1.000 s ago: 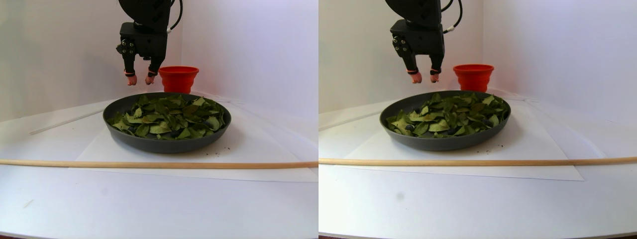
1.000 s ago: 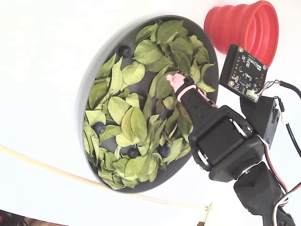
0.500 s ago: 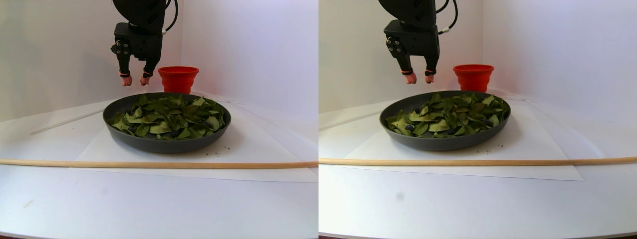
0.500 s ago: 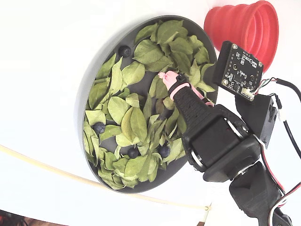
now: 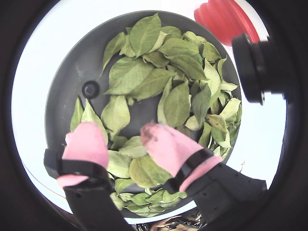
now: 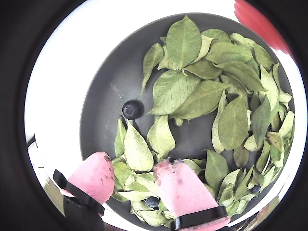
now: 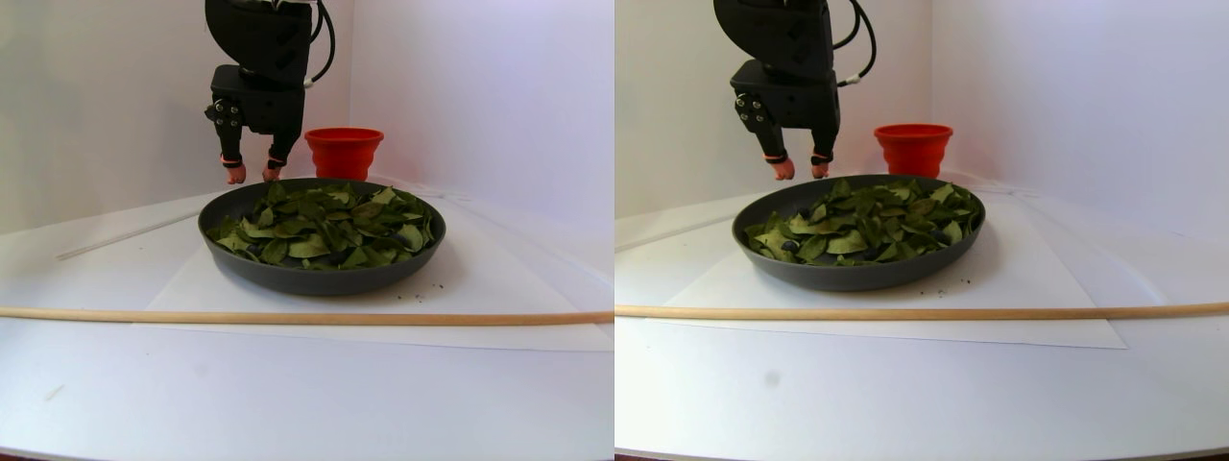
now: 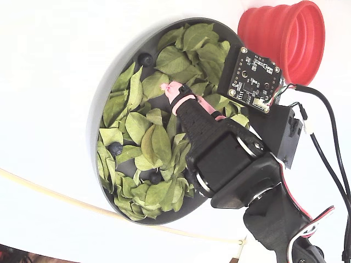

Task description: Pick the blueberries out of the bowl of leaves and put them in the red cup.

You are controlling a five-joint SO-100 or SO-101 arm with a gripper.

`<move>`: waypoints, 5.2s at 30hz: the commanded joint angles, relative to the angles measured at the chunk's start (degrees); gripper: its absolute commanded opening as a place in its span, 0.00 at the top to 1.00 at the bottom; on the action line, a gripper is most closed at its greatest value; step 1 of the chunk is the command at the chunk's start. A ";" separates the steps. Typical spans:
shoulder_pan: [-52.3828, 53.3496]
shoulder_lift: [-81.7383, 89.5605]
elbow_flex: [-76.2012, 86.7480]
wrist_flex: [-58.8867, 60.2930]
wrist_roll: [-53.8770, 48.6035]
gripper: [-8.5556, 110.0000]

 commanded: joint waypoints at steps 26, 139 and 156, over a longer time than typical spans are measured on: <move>-1.41 -8.96 -5.80 -8.17 2.29 0.78; -2.11 -29.18 -15.91 -22.50 0.00 0.82; -1.49 -32.26 -16.52 -25.22 -3.16 0.79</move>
